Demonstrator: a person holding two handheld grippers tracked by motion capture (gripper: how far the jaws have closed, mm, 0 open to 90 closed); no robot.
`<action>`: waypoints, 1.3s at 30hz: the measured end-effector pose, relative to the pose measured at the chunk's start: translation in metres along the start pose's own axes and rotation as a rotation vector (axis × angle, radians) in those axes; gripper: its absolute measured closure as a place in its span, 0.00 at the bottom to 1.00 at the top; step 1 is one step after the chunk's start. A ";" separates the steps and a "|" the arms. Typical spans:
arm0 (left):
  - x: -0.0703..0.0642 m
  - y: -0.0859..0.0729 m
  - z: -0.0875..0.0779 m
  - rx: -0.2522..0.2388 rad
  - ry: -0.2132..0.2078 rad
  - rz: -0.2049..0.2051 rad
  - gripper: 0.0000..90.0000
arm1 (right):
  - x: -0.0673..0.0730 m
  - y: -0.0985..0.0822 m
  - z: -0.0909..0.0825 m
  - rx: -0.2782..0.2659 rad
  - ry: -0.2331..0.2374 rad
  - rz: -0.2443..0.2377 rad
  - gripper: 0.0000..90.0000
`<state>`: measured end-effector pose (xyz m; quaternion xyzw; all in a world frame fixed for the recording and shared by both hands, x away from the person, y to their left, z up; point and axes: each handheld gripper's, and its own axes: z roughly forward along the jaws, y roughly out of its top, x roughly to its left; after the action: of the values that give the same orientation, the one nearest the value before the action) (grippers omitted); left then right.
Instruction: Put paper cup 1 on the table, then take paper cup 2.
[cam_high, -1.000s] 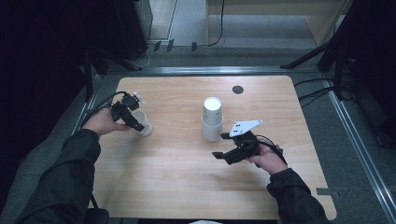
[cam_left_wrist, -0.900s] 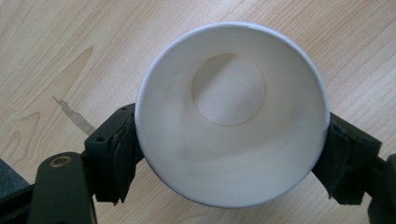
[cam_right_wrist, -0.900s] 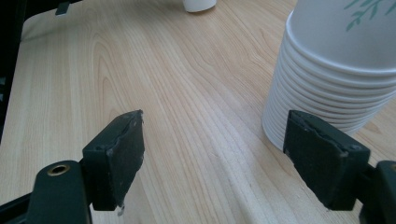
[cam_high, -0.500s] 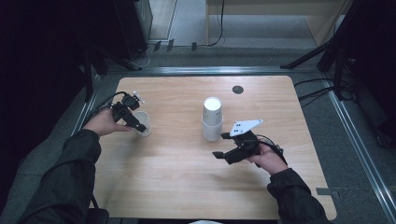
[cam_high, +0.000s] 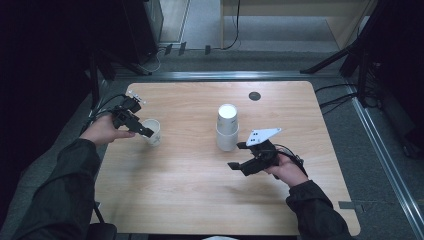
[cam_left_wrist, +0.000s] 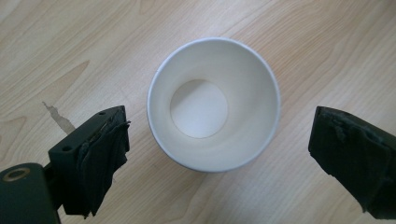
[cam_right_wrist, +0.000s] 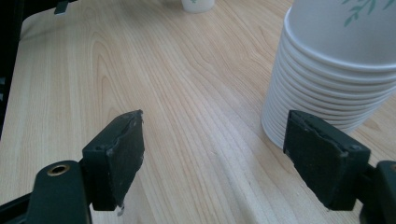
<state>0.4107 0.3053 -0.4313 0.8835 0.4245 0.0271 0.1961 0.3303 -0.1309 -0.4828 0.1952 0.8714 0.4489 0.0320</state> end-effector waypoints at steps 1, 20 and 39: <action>0.000 0.000 -0.003 -0.015 -0.007 -0.003 0.06 | 0.000 0.000 -0.001 0.000 -0.002 0.003 0.23; -0.039 0.015 -0.025 -0.175 -0.045 0.076 0.14 | -0.007 -0.002 -0.008 -0.006 -0.045 -0.038 0.24; -0.083 0.027 0.008 -0.232 -0.155 0.139 0.15 | -0.018 0.000 -0.023 0.021 -0.009 -0.003 0.15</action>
<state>0.3791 0.2240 -0.4192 0.8816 0.3400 0.0212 0.3266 0.3418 -0.1549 -0.4713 0.1962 0.8762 0.4389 0.0344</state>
